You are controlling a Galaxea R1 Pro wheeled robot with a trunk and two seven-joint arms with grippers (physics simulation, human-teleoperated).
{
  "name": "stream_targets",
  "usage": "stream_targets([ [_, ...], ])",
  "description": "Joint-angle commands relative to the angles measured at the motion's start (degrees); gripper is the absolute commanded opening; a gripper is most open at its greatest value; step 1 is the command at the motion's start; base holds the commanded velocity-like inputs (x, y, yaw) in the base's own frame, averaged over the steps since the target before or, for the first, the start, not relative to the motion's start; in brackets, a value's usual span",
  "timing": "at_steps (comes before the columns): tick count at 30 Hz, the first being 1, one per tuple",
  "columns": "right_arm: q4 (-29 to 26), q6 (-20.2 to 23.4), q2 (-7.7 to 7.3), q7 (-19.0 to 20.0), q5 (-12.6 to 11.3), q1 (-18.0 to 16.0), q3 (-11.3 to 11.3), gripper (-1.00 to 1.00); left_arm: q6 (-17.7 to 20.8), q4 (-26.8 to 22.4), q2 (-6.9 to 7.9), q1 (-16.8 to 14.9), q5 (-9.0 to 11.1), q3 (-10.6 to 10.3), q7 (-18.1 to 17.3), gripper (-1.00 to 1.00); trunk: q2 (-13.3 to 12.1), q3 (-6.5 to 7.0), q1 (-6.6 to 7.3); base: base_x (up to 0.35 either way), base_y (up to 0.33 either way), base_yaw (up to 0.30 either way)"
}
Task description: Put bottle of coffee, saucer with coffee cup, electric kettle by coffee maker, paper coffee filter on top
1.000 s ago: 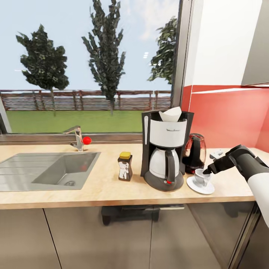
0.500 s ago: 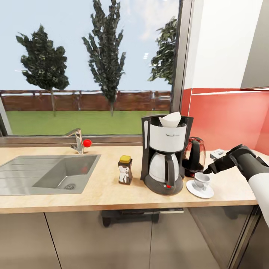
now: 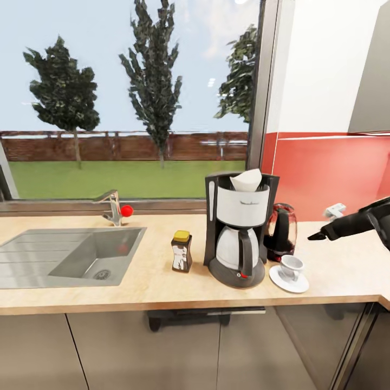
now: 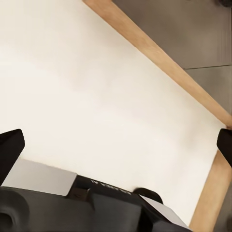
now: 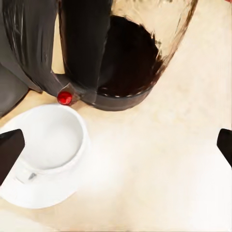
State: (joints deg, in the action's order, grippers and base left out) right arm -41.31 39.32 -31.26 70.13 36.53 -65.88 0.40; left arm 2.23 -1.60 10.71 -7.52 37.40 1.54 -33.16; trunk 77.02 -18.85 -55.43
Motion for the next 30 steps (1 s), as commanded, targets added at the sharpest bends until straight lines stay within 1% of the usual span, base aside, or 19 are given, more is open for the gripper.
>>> stream_targets([
  [1,-0.9,0.5,-0.82,1.6,0.3,0.0,0.0,1.00,0.2,0.0,0.01,0.0,0.1,0.1,-0.2,1.00,-0.4,0.11,0.23,0.000,0.000,0.000],
  [2,-1.3,0.5,-1.21,2.2,0.3,0.0,0.0,1.00,0.2,0.0,0.01,0.0,0.1,0.1,-0.2,1.00,-0.4,0.11,0.23,0.000,0.000,0.000],
  [3,-2.1,0.6,-2.11,3.8,0.2,0.0,-0.1,1.00,0.2,0.0,0.01,0.0,0.1,0.1,-0.2,1.00,-0.4,0.11,0.23,0.000,0.000,0.000],
  [4,-2.4,0.6,-2.32,4.4,0.2,0.0,-0.3,1.00,0.2,0.0,0.01,0.0,0.1,0.1,-0.2,1.00,-0.4,0.11,0.23,0.000,0.000,0.000],
  [6,-3.3,0.6,-2.85,5.9,0.2,0.0,-2.4,1.00,0.2,0.0,0.01,0.0,0.1,0.1,-0.2,1.00,-0.4,0.11,0.23,0.000,0.000,0.000],
  [7,-4.0,0.5,-3.14,7.1,0.2,0.0,-6.3,1.00,0.2,0.0,0.01,0.0,0.1,0.1,-0.2,1.00,-0.4,0.11,0.23,0.000,0.000,0.000],
  [8,-4.4,0.4,-3.29,7.9,0.2,0.0,-9.2,1.00,0.2,0.0,0.01,0.0,0.1,0.1,-0.2,1.00,-0.4,0.11,0.23,0.000,0.000,0.000],
  [9,-4.5,0.3,-3.33,8.2,0.2,0.0,-10.3,1.00,0.2,0.0,0.01,0.0,0.1,0.1,-0.2,1.00,-0.4,0.11,0.23,0.000,0.000,0.000],
  [11,-4.6,0.3,-3.35,8.5,0.2,0.0,-11.3,1.00,0.2,0.0,0.01,0.0,0.1,0.1,-0.2,1.00,-0.4,0.11,0.23,-0.018,0.000,0.000],
  [15,-4.7,0.2,-3.36,8.8,0.1,0.0,-12.1,1.00,0.2,0.0,-0.01,0.0,0.1,0.1,-0.2,1.00,-0.4,0.11,0.23,-0.199,0.000,0.000],
  [22,-4.7,0.2,-3.36,8.9,0.0,0.0,-12.3,1.00,0.2,0.0,-0.36,0.0,0.1,0.1,-0.2,1.00,-0.4,0.11,0.23,-0.291,0.000,0.000],
  [28,-4.5,0.2,-3.36,8.9,0.0,0.0,-12.4,1.00,0.2,0.0,-0.42,0.0,0.1,0.1,-0.2,1.00,-0.4,0.11,0.23,-0.081,0.000,0.000],
  [30,-4.3,0.2,-3.31,8.9,0.0,0.0,-12.4,1.00,0.2,0.0,-0.43,0.0,0.1,0.1,-0.2,1.00,-0.4,0.11,0.23,-0.221,0.000,0.000],
])
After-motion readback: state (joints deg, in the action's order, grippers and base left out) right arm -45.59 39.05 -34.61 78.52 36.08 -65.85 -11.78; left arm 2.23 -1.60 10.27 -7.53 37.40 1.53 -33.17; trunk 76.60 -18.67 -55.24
